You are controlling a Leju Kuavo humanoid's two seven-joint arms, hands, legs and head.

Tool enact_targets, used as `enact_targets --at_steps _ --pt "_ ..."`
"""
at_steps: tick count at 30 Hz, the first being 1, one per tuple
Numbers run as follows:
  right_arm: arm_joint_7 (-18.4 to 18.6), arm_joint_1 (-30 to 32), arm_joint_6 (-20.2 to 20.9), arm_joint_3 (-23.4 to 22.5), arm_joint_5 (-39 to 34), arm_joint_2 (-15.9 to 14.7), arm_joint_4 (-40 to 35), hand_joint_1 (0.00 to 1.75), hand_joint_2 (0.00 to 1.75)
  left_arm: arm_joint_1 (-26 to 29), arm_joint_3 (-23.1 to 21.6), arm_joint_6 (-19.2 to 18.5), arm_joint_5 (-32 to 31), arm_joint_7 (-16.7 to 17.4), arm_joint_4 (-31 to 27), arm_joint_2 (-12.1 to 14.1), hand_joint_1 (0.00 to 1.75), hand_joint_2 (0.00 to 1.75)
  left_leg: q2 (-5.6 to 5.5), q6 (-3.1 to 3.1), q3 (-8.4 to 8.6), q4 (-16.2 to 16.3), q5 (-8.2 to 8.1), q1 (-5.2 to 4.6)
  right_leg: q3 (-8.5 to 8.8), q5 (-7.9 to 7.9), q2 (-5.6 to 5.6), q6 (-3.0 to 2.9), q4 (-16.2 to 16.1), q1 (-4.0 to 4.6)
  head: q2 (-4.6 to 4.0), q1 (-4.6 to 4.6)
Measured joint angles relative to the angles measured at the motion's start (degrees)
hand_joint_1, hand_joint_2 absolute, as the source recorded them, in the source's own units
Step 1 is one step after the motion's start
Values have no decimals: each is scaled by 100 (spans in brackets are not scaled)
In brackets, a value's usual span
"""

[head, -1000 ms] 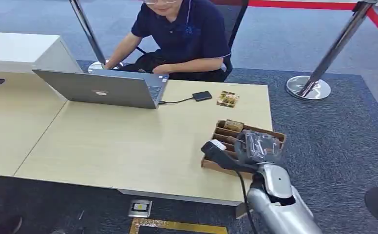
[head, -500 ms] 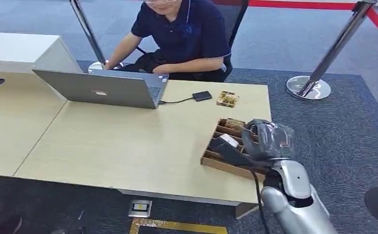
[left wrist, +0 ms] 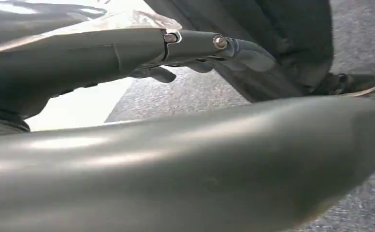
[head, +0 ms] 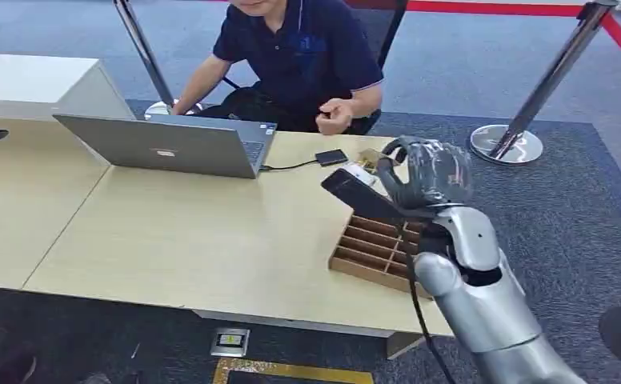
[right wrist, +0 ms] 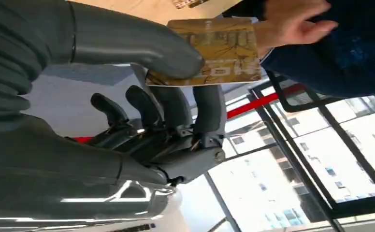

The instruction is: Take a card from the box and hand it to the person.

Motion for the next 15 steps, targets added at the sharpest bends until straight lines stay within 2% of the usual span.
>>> enact_targets --at_steps 8,15 --pt "125 -1002 46 7 81 697 1571 147 175 -12 -70 11 -15 33 2 0 0 0 -2 -3 -4 -1 4 4 -5 0 0 -2 7 1 0 0" --pt "214 -1312 66 9 230 1040 2388 148 175 -14 -72 20 31 107 2 2 0 0 -2 -2 -5 0 3 3 -5 0 0 -2 5 1 0 0"
